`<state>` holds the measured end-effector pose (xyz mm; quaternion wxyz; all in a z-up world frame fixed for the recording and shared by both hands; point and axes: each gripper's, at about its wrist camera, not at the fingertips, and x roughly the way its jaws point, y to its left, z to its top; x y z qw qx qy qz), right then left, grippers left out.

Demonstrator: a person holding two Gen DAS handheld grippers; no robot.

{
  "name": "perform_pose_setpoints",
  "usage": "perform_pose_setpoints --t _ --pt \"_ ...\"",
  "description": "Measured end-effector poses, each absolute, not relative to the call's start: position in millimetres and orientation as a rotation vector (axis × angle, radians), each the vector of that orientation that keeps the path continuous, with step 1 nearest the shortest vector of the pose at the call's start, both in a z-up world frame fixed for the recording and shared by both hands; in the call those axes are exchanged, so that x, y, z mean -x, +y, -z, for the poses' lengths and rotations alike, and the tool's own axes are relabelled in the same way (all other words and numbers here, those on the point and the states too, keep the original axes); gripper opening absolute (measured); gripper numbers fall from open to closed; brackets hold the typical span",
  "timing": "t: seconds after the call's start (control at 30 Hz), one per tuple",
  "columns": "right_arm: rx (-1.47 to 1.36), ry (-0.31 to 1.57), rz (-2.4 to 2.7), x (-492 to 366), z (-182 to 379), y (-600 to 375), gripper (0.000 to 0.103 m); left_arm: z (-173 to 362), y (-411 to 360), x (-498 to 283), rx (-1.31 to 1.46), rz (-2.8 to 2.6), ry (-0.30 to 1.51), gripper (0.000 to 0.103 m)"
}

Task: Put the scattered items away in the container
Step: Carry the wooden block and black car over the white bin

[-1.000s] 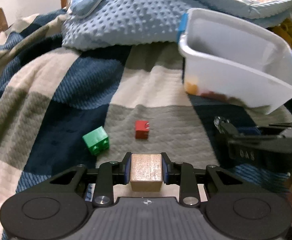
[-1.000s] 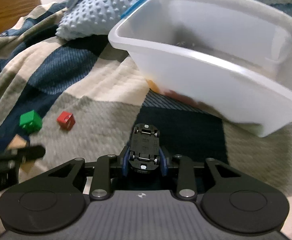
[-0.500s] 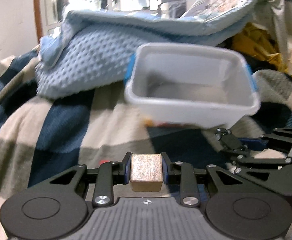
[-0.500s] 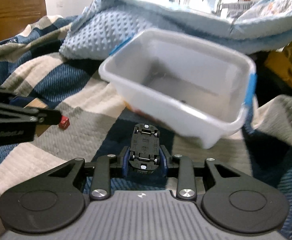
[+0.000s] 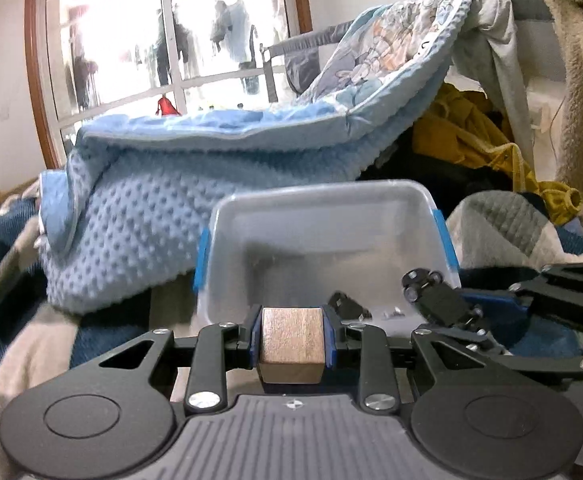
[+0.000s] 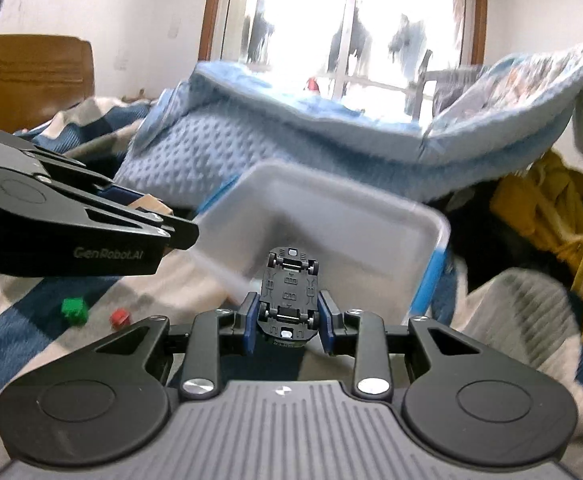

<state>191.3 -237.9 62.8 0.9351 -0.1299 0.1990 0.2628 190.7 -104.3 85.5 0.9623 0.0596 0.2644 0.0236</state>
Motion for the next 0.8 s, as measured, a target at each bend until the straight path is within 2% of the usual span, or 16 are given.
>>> perform_pose_setpoints --t 0.37,0.8 --pt "0.242 0.376 -0.499 -247 -73 -238 0.033 -100 -102 -245 -0.127 -0.045 0.524 0.032" --pt "0.237 0.456 -0.464 -312 -45 -233 0.034 -58 -111 -323 -0.156 -0.062 0.583 0.032"
